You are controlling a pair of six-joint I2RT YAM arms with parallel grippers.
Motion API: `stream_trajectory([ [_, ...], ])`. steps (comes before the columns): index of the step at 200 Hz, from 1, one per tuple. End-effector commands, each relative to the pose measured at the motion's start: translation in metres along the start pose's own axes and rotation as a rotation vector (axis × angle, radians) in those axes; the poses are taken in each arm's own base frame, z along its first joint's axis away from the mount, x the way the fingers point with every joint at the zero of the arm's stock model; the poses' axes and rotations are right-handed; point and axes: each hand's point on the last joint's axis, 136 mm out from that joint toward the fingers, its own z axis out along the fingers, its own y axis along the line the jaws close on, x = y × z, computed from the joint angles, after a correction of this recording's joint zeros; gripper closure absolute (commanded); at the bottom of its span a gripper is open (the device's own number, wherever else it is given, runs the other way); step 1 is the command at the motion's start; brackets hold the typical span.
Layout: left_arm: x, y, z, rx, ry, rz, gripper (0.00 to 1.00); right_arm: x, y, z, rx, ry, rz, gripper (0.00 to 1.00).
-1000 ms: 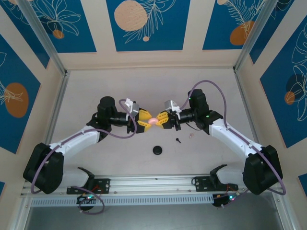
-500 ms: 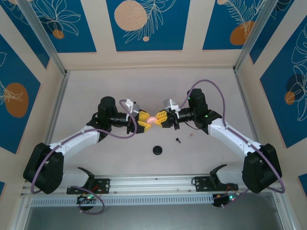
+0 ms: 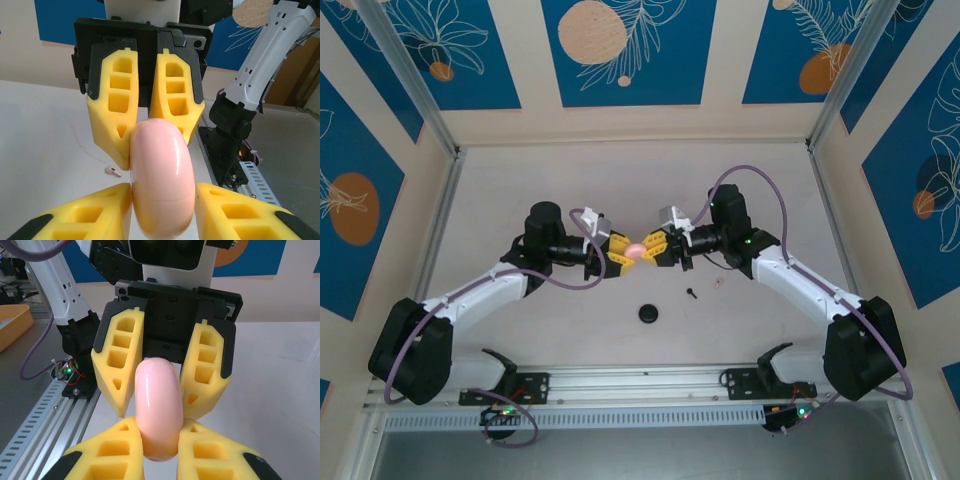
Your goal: Insert wireless bluetooth earbuds into charging case
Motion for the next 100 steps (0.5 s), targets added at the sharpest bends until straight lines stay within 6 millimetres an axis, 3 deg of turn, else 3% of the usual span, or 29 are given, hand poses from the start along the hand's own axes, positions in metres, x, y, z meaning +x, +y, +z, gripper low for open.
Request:
stream_trajectory([
  [1,-0.0081,-0.0096,-0.0005,0.029,-0.016,0.042,0.68,-0.0093,0.0017,0.0026,-0.026,-0.011,-0.004,0.88],
  [52,-0.0050,-0.0097,-0.0012,0.018,-0.008,0.044,0.85,-0.0099,0.0010,0.0031,-0.023,-0.009,-0.004,0.87],
  [74,-0.0041,-0.0097,-0.0022,0.005,0.002,0.055,0.85,-0.0126,-0.0006,0.0028,-0.016,-0.012,0.005,0.65],
  [100,-0.0034,-0.0104,-0.0029,0.002,0.014,0.061,0.85,-0.0130,-0.0032,0.0040,-0.006,-0.012,0.013,0.55],
])
